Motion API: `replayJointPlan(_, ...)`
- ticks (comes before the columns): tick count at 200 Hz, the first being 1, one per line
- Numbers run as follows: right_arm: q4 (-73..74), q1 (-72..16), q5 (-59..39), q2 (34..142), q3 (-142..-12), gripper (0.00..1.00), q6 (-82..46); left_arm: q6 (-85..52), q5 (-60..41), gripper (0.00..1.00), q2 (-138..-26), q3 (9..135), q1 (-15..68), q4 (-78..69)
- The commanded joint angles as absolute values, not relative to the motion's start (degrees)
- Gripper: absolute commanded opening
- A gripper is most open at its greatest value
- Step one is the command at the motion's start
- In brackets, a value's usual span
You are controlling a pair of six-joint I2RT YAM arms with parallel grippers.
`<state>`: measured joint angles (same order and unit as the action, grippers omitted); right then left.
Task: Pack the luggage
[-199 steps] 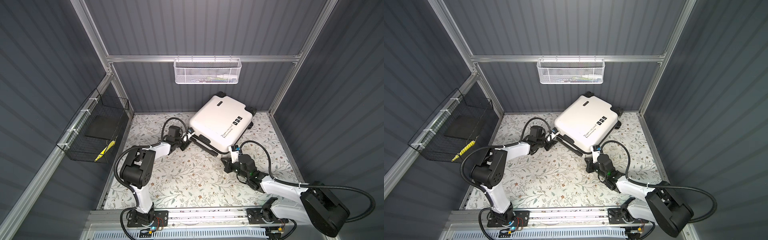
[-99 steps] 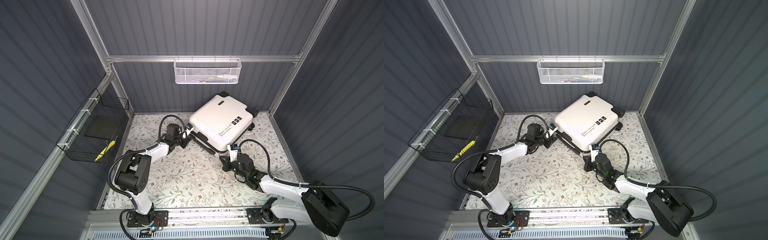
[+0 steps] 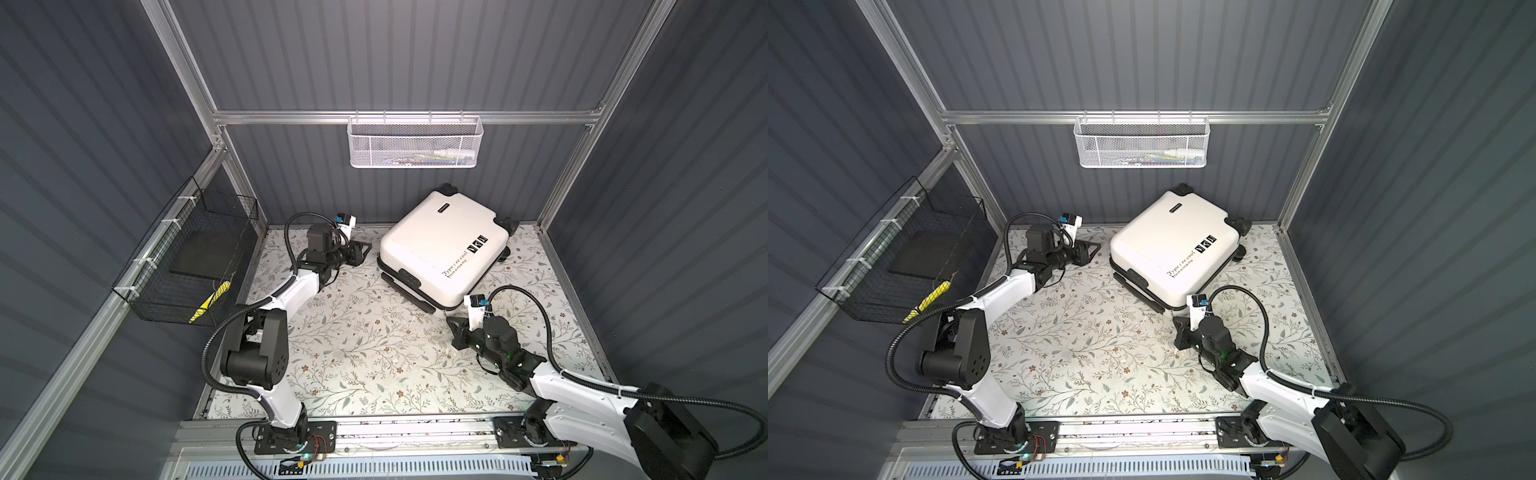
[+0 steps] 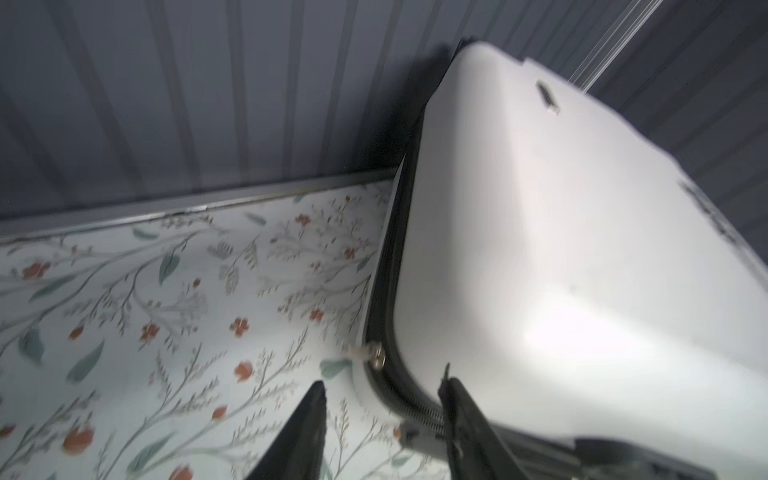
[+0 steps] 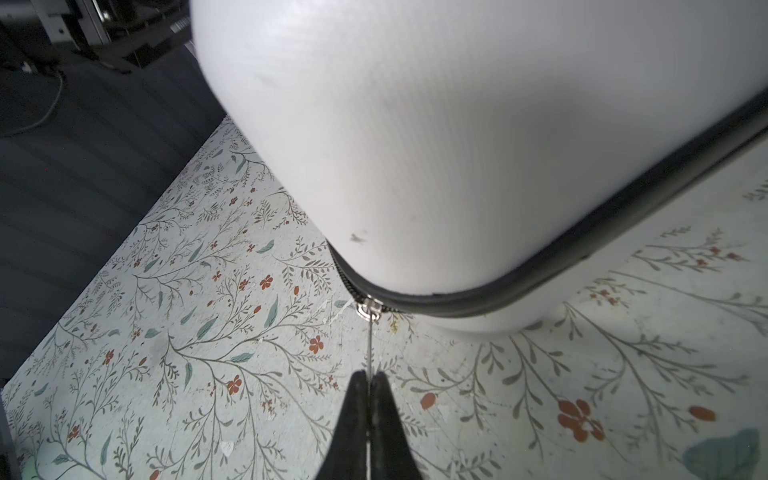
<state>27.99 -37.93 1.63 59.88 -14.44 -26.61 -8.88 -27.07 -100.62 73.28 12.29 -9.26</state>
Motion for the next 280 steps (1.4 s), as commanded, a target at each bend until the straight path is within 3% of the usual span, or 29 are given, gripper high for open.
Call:
replayJointPlan(1,24.64,-39.18,-1.35,57.33,-12.34,0.0,-26.63,-14.88,-34.68,0.47,-106.77,82.35,12.3,-9.69)
replayJointPlan(68,21.95,-39.06,-0.45,55.02,-11.51,0.0,-26.19,-23.33,-42.7,0.43,-120.48,96.45,15.3,-11.2)
replayJointPlan(121,25.45,-39.47,1.19,54.84,-11.38,0.0,-28.7,-27.39,-48.5,0.43,-118.15,86.97,18.49,-21.96)
replayJointPlan(158,33.91,-46.84,12.25,55.57,-11.34,0.0,-30.77,-31.87,-49.94,0.41,-116.03,78.43,21.27,-31.5)
replayJointPlan(205,48.82,-58.7,24.34,63.75,-13.86,0.0,-26.32,-39.69,-49.51,0.39,-116.28,71.0,23.46,-45.12)
replayJointPlan(243,56.3,-61.42,27.1,73.74,-17.79,0.0,-25.23,-42.15,-49.16,0.37,-115.81,66.18,24.13,-50.64)
replayJointPlan(280,56.42,-62.27,30.67,75.34,-20.05,0.0,-24.61,-43.37,-49.81,0.35,-115.53,62.63,24.25,-53.93)
